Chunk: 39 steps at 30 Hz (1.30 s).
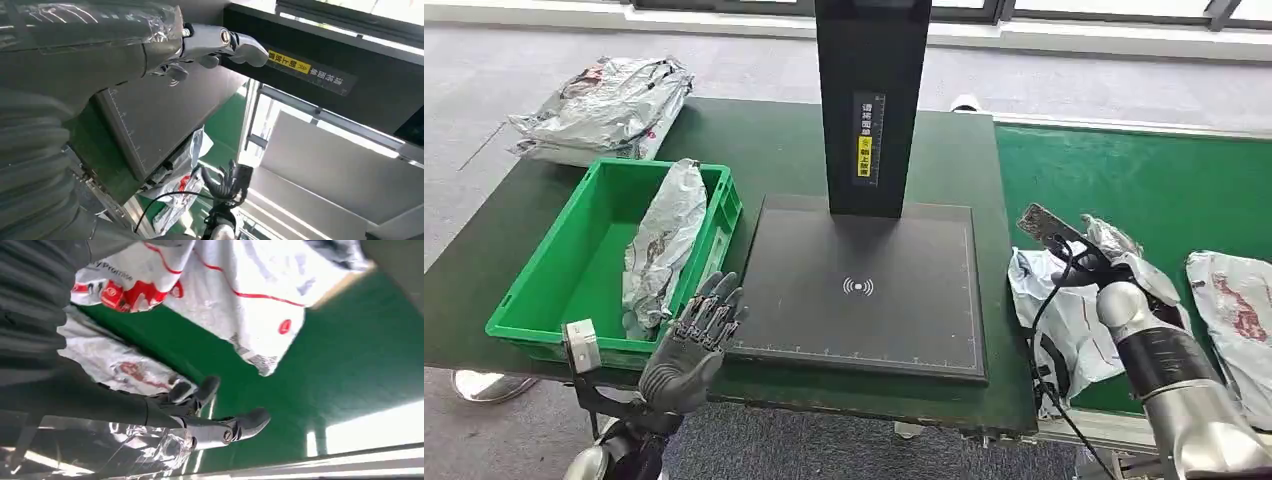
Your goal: Moved the parcel from conveyor to table for the left to box.
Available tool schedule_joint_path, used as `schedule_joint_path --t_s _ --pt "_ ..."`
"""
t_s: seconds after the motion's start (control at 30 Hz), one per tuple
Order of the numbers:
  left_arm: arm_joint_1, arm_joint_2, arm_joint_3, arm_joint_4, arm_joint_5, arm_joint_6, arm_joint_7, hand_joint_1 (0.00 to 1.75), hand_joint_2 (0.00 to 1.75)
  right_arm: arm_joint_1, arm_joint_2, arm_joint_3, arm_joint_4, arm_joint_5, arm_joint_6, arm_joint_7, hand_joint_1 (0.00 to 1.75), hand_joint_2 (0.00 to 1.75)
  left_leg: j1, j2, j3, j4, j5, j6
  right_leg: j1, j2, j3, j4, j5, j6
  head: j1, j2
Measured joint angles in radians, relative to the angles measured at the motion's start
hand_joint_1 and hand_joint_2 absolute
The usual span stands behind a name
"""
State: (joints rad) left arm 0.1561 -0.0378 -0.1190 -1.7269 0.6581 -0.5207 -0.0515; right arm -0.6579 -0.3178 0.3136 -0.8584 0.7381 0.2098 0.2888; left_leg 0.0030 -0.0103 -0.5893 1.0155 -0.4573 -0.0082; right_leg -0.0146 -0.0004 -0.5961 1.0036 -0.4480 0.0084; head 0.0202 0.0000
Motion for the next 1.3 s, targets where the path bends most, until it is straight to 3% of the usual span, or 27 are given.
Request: schedule_joint_path --t_s 0.63,0.87,1.13,1.17,1.2,1.23,1.3 --pt "-0.031 0.006 -0.001 0.048 0.004 -0.014 -0.003 0.00 1.75 0.032 -0.008 0.035 0.063 0.090 0.056 0.001 0.00 1.75 0.000 0.000 0.000 0.000 0.000 0.000 0.000 0.000 0.000 0.000 0.000 0.000 0.000 0.000" --pt "-0.065 0.011 -0.012 0.081 0.006 -0.031 -0.006 0.00 1.75 0.047 0.000 0.072 0.131 0.132 0.174 -0.081 0.00 1.75 0.000 0.000 0.000 0.000 0.000 0.000 0.000 0.000 0.000 0.000 0.000 0.000 0.000 0.000" --pt "-0.078 0.017 -0.023 0.112 0.010 -0.034 -0.013 0.00 1.75 0.052 0.013 0.090 0.177 0.135 0.193 -0.097 0.00 1.75 0.000 0.001 0.000 0.000 0.000 0.000 0.000 0.000 0.000 0.000 0.000 0.000 0.000 0.000" --pt "-0.078 0.018 -0.024 0.114 0.010 -0.035 -0.014 0.00 1.75 0.051 0.014 0.095 0.181 0.137 0.198 -0.101 0.16 1.75 0.000 0.001 0.000 0.000 0.000 0.000 0.000 0.000 0.000 0.000 0.000 0.000 0.000 0.000" --pt "-0.078 0.019 -0.025 0.115 0.010 -0.035 -0.015 0.00 1.75 0.051 0.016 0.098 0.184 0.137 0.199 -0.106 1.27 1.75 0.000 0.001 0.000 0.000 0.000 0.000 0.000 0.000 0.000 0.000 0.000 0.000 0.000 0.000" --pt "-0.078 0.019 -0.025 0.115 0.011 -0.036 -0.016 0.00 1.75 0.051 0.019 0.098 0.187 0.137 0.198 -0.111 1.75 1.75 0.000 0.001 0.000 0.000 0.000 0.000 0.000 0.001 0.000 0.000 0.000 0.000 0.000 0.000" --pt "-0.078 0.020 -0.025 0.115 0.011 -0.036 -0.020 0.00 1.75 0.051 0.028 0.098 0.193 0.131 0.186 -0.116 1.75 1.75 0.000 0.001 0.000 0.000 0.000 0.000 0.000 0.001 0.000 0.000 0.000 0.000 0.000 0.000"
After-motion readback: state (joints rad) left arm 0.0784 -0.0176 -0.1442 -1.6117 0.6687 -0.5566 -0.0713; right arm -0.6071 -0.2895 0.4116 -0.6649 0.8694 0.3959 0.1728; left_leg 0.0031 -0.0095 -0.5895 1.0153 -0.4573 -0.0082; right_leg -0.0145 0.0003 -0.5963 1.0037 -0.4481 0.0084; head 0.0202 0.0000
